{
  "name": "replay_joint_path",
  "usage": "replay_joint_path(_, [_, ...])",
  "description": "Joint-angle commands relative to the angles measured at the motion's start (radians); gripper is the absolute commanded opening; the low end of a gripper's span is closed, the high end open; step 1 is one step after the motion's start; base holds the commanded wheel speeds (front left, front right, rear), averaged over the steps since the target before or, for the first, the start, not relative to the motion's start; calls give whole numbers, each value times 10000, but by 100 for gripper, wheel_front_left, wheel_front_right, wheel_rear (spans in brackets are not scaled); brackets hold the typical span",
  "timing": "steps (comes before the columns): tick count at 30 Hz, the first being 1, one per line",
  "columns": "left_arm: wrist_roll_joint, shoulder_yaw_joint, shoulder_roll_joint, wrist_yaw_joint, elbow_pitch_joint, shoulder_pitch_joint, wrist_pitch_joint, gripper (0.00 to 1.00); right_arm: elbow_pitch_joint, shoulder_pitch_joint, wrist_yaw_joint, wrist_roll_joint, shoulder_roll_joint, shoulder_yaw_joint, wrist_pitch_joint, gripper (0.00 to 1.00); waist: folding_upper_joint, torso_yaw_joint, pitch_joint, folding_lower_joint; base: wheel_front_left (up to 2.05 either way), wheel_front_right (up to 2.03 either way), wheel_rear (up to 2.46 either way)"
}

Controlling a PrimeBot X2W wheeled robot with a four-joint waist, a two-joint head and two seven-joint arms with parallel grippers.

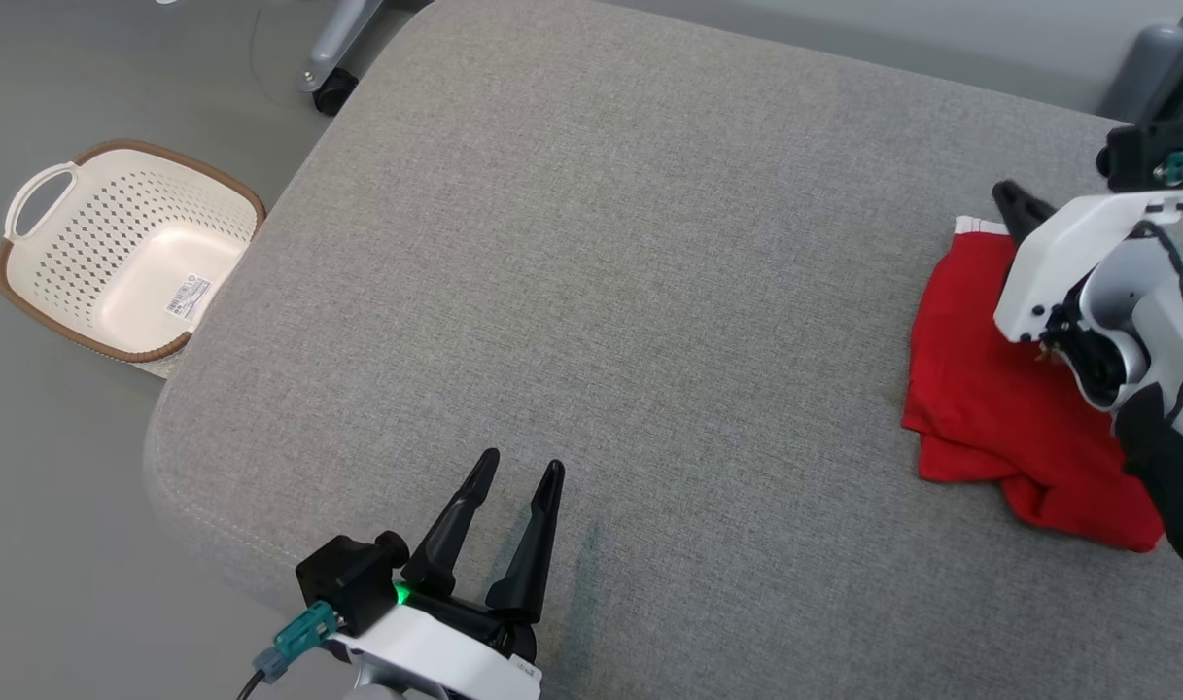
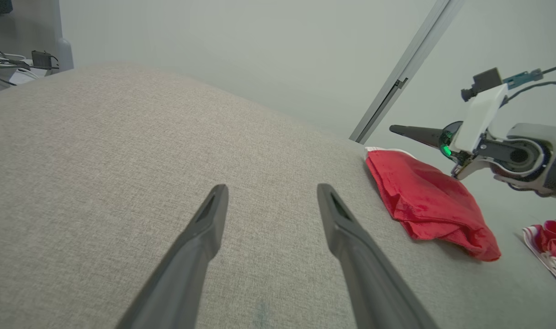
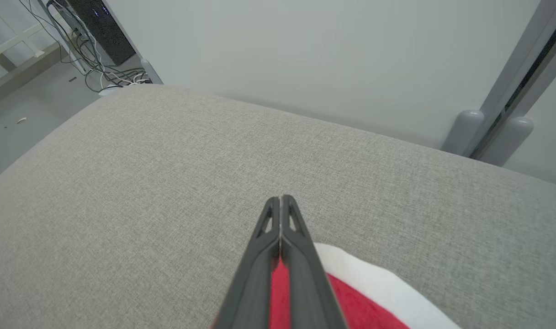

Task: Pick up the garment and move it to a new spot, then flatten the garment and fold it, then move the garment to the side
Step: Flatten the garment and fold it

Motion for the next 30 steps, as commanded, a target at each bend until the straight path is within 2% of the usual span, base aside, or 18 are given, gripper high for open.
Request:
replay_joint_path(1, [-22, -18, 25, 26, 25, -197, 3, 100, 174, -164, -2, 27, -36, -34, -206, 0, 0, -25, 7, 1, 0, 0, 0])
replay_joint_path(8, [151, 104, 23, 50, 120, -129, 3, 100, 39, -50, 0, 351, 202, 197, -999, 0, 0, -432, -382, 1, 0, 0, 0])
replay_joint_path(14, [533, 501, 29, 7, 172, 81, 4, 100, -1043, 570, 0, 807, 277, 741, -1932, 0, 0, -1305, -999, 1, 0, 0, 0])
replay_joint_path(15, [598, 555, 26, -5, 189, 112, 3, 100, -1282, 666, 0, 904, 253, 827, -2060, 21, 0, -1460, -1090, 1, 0, 0, 0])
replay_joint_path(16, [658, 618, 32, -22, 201, 130, 4, 100, -1508, 760, 0, 997, 223, 928, -2177, 88, 0, -1616, -1176, 1, 0, 0, 0])
replay_joint_path(17, [737, 712, 34, -31, 210, 154, 4, 100, -1731, 859, 0, 1072, 206, 1028, -2275, 100, 0, -1790, -1279, 1, 0, 0, 0])
replay_joint_path(25, [1177, 1488, 86, -101, 164, 381, 3, 100, -3254, 1680, 0, 1289, -160, 1119, -2783, 100, 0, -2982, -1979, 1, 0, 0, 0])
replay_joint_path(30, [1407, 2142, 188, -113, -26, 561, 3, 100, -4274, 2569, 0, 589, -502, 116, -2808, 100, 0, -3686, -2273, 1, 0, 0, 0])
